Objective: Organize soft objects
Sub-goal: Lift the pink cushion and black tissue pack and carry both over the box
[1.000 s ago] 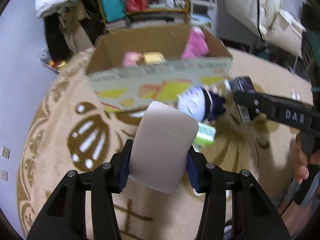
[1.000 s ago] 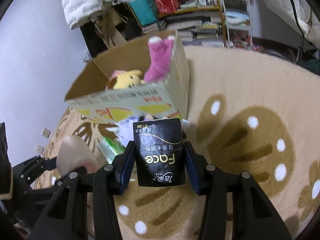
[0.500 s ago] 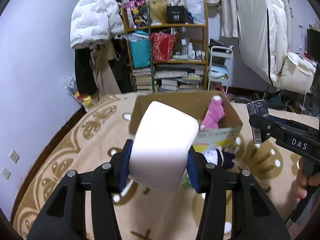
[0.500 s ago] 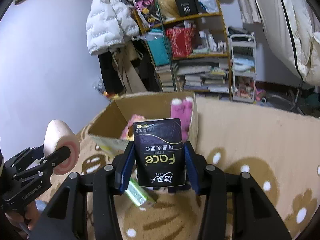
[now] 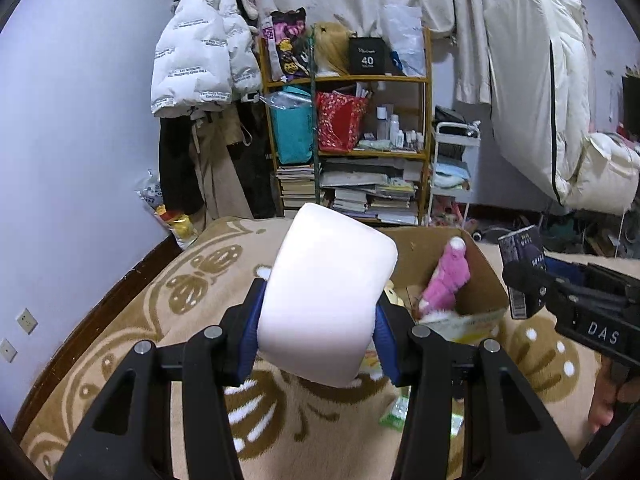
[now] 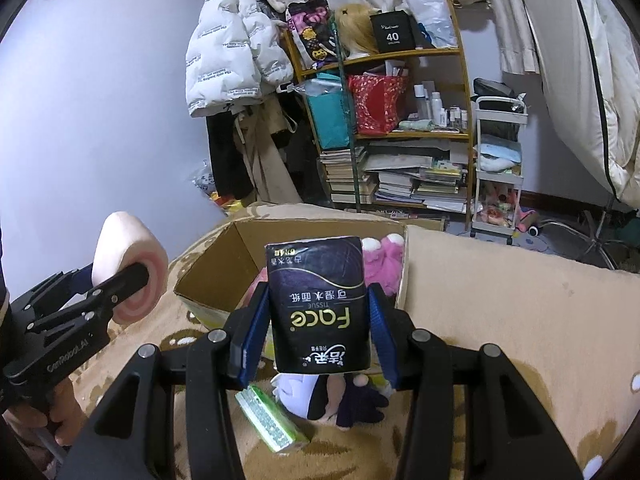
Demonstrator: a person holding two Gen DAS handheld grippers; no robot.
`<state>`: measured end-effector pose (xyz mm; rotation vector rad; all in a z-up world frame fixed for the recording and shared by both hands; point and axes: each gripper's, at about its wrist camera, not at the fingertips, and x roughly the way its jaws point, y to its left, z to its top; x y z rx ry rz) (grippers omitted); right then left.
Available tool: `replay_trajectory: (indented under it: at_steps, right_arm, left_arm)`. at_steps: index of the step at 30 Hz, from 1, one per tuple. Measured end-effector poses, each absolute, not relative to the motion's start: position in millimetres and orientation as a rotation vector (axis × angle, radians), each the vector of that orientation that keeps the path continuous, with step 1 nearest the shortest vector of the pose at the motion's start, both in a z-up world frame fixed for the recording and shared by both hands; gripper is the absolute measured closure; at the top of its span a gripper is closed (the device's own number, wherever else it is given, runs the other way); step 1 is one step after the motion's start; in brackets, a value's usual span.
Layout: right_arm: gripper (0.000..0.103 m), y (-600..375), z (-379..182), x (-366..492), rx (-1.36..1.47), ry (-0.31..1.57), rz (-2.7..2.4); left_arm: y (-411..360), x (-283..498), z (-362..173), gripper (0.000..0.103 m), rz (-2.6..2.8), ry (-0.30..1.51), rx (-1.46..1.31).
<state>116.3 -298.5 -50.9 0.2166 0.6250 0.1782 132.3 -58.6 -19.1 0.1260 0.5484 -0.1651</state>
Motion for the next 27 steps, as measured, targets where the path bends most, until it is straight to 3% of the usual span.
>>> replay_trajectory:
  at_steps: [27]
  right_arm:
    - [0.052,-303.0,-66.7,152.1,0.209,0.646,0.186]
  left_arm:
    - [-64.5,187.7,-45.9,0.055,-0.250,0.681,0.093]
